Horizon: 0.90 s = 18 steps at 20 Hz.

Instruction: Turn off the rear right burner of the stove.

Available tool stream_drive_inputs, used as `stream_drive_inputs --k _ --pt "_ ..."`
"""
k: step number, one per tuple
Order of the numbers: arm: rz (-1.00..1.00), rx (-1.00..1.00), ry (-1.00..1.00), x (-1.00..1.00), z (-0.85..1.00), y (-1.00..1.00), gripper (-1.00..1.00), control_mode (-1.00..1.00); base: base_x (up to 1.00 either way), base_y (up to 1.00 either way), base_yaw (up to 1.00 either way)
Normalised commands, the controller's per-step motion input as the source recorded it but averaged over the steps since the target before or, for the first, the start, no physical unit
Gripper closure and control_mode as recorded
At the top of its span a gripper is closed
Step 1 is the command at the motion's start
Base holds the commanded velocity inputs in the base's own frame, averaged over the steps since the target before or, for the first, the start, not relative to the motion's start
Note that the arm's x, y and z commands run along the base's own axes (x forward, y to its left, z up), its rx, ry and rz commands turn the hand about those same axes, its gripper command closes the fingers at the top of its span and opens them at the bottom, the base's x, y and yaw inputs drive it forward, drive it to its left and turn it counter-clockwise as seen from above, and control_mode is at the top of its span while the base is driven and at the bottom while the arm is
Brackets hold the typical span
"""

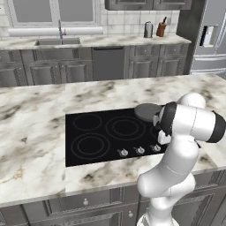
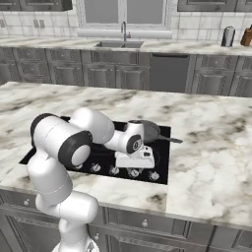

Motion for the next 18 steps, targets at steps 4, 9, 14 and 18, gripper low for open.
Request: stream_drive_inputs --k 4,9,14,18 --pt "-0.43 0.00 0.00 0.00 -0.01 0.02 1.00 -1.00 0.00 0.00 0.00" --pt "-0.53 0.00 0.00 0.00 -0.08 0.07 1.00 -1.00 0.00 0.00 0.00" --pt "-0.60 0.00 0.00 0.00 -0.12 0.15 1.00 -1.00 0.00 0.00 0.00" --pt "-0.63 0.00 0.00 0.00 -0.11 0.13 1.00 -1.00 0.00 0.00 0.00"
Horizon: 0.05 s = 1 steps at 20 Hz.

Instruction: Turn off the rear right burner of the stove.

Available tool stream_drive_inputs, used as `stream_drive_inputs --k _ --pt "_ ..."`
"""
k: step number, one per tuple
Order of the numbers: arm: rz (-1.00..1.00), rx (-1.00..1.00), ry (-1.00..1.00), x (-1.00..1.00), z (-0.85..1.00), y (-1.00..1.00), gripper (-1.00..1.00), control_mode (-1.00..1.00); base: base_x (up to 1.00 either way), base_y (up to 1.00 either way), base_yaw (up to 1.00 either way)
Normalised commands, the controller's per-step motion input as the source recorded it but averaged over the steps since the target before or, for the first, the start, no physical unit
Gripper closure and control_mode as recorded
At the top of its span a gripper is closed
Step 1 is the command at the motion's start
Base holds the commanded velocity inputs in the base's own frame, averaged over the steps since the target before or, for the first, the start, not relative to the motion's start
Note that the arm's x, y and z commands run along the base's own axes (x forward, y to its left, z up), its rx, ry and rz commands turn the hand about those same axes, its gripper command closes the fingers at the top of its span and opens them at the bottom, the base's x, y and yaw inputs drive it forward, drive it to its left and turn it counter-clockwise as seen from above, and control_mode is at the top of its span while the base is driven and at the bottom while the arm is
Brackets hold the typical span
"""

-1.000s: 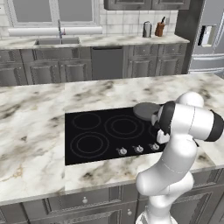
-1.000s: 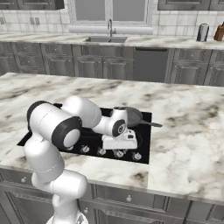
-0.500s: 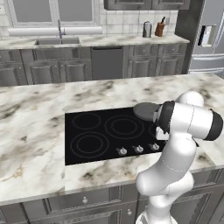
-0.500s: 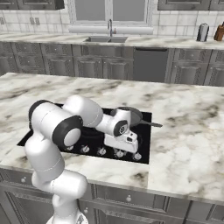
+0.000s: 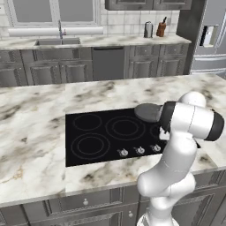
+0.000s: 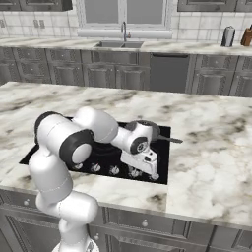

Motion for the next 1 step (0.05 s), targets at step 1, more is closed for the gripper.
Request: stream_drive_inputs --k 1 --pt "-0.63 0.00 0.00 0.00 -0.11 0.16 1.00 -1.00 0.00 0.00 0.00"
